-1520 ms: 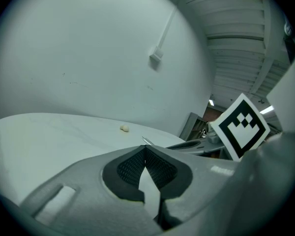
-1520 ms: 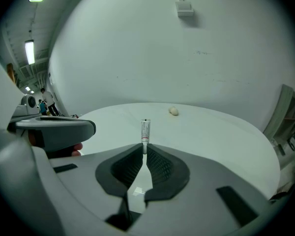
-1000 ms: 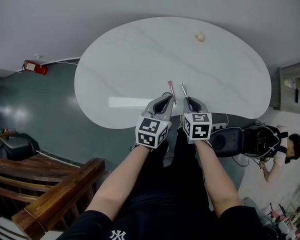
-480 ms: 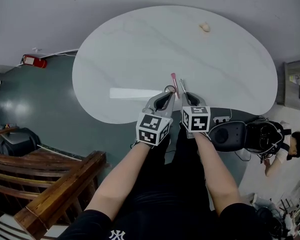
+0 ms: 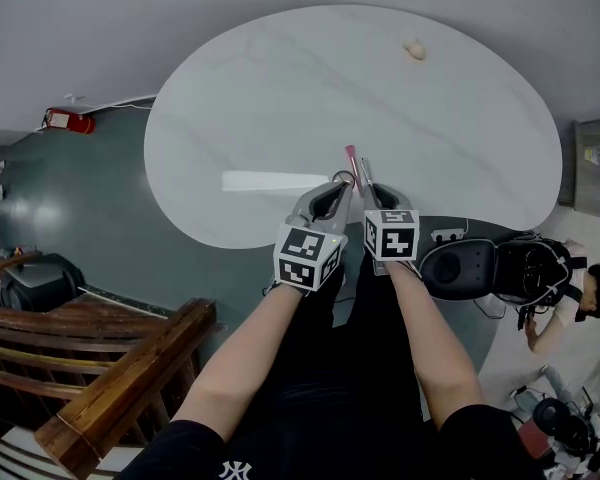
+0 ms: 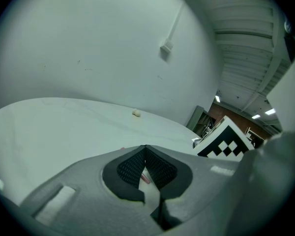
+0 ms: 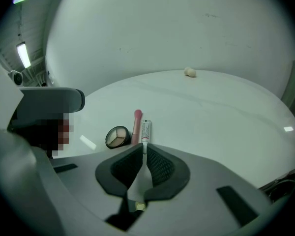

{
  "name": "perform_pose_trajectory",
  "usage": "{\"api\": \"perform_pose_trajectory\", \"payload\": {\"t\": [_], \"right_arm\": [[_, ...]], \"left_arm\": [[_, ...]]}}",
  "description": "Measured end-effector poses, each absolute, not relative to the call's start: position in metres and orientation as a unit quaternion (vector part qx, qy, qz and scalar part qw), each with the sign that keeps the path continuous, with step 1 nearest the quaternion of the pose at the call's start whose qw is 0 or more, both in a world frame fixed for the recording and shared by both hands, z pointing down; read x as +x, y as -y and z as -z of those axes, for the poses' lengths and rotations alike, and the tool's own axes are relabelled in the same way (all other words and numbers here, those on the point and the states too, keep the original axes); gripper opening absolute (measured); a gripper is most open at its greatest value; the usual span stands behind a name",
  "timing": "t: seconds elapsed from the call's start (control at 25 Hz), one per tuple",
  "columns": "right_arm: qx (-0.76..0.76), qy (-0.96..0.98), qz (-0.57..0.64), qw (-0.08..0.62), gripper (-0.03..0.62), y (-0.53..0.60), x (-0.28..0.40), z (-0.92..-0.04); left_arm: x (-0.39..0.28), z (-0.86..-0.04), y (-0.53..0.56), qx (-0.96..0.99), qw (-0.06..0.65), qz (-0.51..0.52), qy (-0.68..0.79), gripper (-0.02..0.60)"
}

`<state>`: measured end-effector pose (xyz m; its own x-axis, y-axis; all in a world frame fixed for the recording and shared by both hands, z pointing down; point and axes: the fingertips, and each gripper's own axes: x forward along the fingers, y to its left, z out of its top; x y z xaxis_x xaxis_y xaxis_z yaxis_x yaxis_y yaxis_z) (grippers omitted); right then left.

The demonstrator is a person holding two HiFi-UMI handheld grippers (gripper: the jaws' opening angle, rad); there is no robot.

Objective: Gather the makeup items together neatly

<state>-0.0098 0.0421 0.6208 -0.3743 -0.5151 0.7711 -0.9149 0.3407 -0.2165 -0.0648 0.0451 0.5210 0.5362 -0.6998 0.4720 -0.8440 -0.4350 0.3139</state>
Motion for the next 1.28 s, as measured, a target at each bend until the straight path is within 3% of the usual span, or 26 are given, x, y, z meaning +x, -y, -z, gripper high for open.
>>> {"api": "perform_pose_trajectory", "payload": {"t": [0.72, 1.28], "right_arm": [[0.446, 0.766, -0.335, 0.321, 0.048, -0.047, -0.01, -0.612], [0.481, 0.78, -0.306, 0.258, 0.046, -0.001, 0.039, -0.544]], "left_arm": [[-0.054, -0.519, -0.029, 0.839, 0.266, -0.133, 0.456, 0.008], [-0.005, -0.49, -0.001, 0.846, 0.266, -0.11, 0.449, 0.008]]}}
